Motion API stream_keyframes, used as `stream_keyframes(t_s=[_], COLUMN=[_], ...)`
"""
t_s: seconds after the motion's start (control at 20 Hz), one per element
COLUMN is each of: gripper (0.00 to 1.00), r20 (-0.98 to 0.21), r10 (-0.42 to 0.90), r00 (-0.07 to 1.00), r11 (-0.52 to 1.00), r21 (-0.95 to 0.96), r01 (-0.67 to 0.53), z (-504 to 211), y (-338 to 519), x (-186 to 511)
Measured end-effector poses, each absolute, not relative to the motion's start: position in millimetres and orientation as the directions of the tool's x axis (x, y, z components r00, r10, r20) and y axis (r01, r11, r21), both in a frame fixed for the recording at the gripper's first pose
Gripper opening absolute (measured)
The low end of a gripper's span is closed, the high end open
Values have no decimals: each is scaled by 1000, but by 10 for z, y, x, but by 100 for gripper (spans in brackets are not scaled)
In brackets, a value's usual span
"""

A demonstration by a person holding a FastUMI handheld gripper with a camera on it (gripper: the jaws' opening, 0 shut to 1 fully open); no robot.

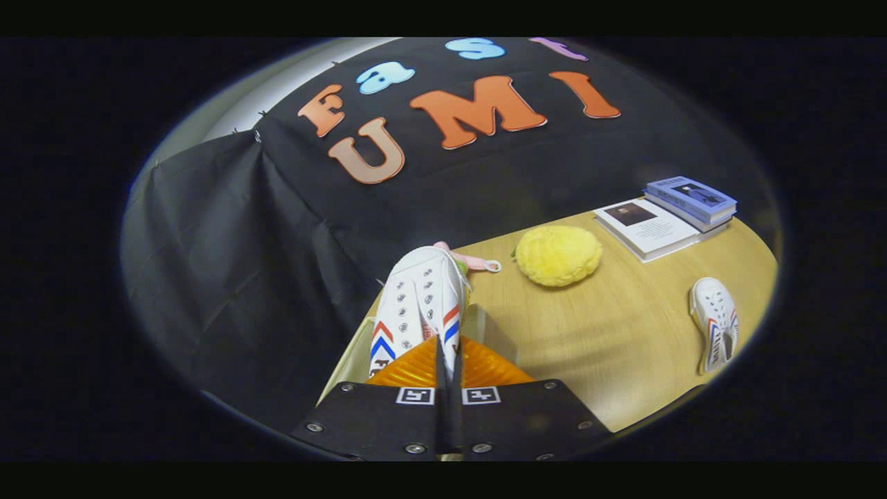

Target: Open the storage box then place both shoes into the box .Put the left shoe in first, then the right shoe, with the right side of both shoes facing outward in a uniform manner.

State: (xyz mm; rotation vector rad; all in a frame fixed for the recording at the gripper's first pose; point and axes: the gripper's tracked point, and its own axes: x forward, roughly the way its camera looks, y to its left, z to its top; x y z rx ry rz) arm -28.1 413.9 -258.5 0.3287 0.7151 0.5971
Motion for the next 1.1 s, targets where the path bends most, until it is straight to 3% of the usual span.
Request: stream_keyframes(t_s=[0.3,0.65,0.85,1.0,1.1], gripper=[0,0,6,45,79], r20=[-554,-581,-587,-543,-524], r10=[634,608,625,633,613], r00=[540,542,514,552,591], r11=[774,793,778,774,789], r21=[452,407,416,412,378], r01=[-444,-453,-471,-481,-484], z=[-2883,-2978,-2999,-2781,-2699], y=[4619,4619,4655,4552,4386], x=[-603,-838,-879,-749,-598])
